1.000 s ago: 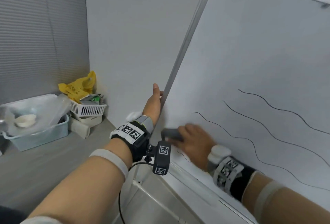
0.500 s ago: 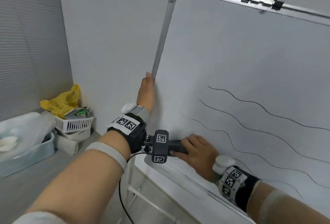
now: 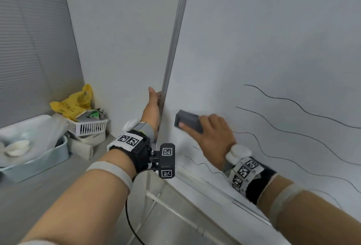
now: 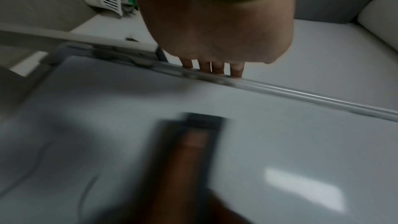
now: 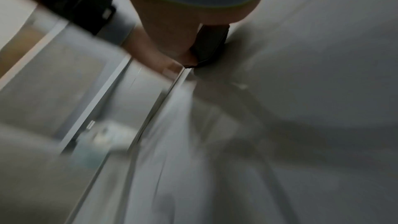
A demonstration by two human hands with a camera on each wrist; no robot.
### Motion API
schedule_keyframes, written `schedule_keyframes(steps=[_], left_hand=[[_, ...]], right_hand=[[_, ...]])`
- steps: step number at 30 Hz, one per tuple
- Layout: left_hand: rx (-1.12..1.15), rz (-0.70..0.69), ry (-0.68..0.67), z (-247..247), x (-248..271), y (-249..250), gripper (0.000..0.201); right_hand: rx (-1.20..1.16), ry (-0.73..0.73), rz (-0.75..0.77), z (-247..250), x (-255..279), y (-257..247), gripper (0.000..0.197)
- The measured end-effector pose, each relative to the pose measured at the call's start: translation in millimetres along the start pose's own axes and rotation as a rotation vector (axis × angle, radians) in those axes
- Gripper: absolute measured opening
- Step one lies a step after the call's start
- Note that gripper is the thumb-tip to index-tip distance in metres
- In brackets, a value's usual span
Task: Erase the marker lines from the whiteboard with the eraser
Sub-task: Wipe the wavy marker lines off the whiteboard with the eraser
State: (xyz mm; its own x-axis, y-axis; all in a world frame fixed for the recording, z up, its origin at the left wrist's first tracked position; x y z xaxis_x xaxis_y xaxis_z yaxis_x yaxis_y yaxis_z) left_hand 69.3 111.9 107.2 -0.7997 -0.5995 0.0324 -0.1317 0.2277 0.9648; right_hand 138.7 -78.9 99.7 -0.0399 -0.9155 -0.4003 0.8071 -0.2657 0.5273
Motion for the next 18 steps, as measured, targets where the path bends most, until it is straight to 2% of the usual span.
schedule_keyframes(steps=[2,3,6,9,11,13,15,18], left_hand=[[0.021,0.055,-0.030,11,-3,-24,0.068],[0.028,0.070,-0.052,15,-6,-35,0.072],[0.022,0.064,-0.092,24,-10,-49,0.071],[0.016,0.063,-0.042,24,-7,-43,0.066],[0.035,0.063,-0.034,22,-6,-37,0.066],[0.024,0.079,-0.039,18,-5,-33,0.066],[-0.010,0.106,-0.051,12,-2,-26,0.065],[-0.071,0.143,-0.068,-1,1,-15,0.078]], right_hand=[[-0.018,-0.155,0.220,-47,33,-38,0.049],[-0.022,-0.188,0.257,-60,46,-48,0.041],[-0.006,-0.235,0.303,-71,57,-56,0.045],[0.019,-0.233,0.334,-54,40,-44,0.056],[0.031,-0.127,0.206,-24,12,-20,0.069],[0.025,0.075,-0.013,22,-21,16,0.075],[0.031,0.232,-0.206,70,-46,57,0.069],[0.032,0.347,-0.356,110,-57,96,0.064]])
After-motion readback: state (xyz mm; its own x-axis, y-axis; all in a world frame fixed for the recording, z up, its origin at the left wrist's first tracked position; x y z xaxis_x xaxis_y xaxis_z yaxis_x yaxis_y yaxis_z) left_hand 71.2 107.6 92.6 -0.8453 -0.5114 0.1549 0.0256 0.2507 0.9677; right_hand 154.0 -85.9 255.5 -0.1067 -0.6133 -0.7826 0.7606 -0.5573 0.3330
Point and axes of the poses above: each hand's wrist, its own x-axis away from the middle knuckle, its own z-axis out of the back of the hand, y = z × x, the point moved 3 cm from there along -x, towards the middle knuckle, and after that the axes turned 13 degrees about -y, right-handed, at the moved point
